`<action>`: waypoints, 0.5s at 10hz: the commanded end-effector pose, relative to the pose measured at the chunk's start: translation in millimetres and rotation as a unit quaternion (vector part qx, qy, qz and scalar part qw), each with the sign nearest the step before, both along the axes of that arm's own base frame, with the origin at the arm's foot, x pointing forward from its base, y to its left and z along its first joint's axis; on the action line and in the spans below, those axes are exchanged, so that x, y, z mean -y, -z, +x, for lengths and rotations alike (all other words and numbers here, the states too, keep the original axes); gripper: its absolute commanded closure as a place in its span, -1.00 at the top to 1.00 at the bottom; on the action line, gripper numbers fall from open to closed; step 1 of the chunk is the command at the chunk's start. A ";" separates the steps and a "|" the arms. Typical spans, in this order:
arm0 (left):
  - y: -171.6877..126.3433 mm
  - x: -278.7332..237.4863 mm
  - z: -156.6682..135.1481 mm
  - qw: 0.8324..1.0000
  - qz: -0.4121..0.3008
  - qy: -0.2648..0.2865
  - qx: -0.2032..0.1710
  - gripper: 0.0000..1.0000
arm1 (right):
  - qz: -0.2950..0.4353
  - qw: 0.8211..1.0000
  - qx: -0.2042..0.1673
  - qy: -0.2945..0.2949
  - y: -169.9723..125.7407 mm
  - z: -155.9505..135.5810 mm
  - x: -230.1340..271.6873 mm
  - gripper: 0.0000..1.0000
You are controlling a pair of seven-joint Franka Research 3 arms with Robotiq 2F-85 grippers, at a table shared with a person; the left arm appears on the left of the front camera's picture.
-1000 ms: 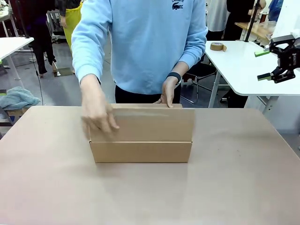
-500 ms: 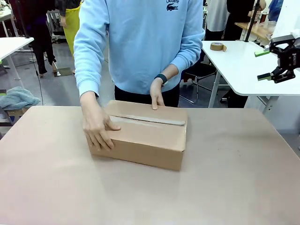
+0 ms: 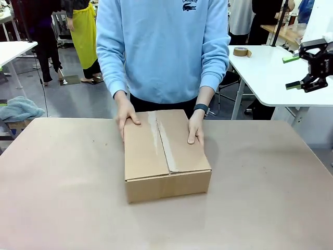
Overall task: Pack the gift set into the box.
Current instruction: Press and hold the closed box until the human finishes sealing it.
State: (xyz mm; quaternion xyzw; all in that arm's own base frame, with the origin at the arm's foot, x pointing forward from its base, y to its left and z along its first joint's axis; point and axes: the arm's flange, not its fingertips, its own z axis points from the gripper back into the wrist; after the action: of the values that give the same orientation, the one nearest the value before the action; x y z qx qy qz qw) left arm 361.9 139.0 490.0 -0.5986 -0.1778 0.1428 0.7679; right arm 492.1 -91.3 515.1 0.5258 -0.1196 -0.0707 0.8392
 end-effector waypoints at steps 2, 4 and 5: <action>-0.4 0.3 -2.3 1.000 0.001 0.002 -0.002 1.00 | -0.003 1.000 -0.003 0.006 -0.5 -1.9 -1.9 1.00; -0.4 0.3 -2.3 1.000 0.001 0.002 -0.002 1.00 | -0.003 1.000 -0.003 0.006 -0.5 -1.9 -1.9 1.00; -0.4 0.3 -2.3 1.000 0.001 0.002 -0.002 1.00 | -0.003 1.000 -0.003 0.006 -0.5 -1.9 -1.9 1.00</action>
State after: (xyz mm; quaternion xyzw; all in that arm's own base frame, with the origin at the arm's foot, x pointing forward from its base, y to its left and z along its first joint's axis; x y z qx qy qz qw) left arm 361.9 139.0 490.0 -0.5986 -0.1778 0.1428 0.7679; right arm 492.1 -91.3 515.1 0.5258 -0.1196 -0.0707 0.8392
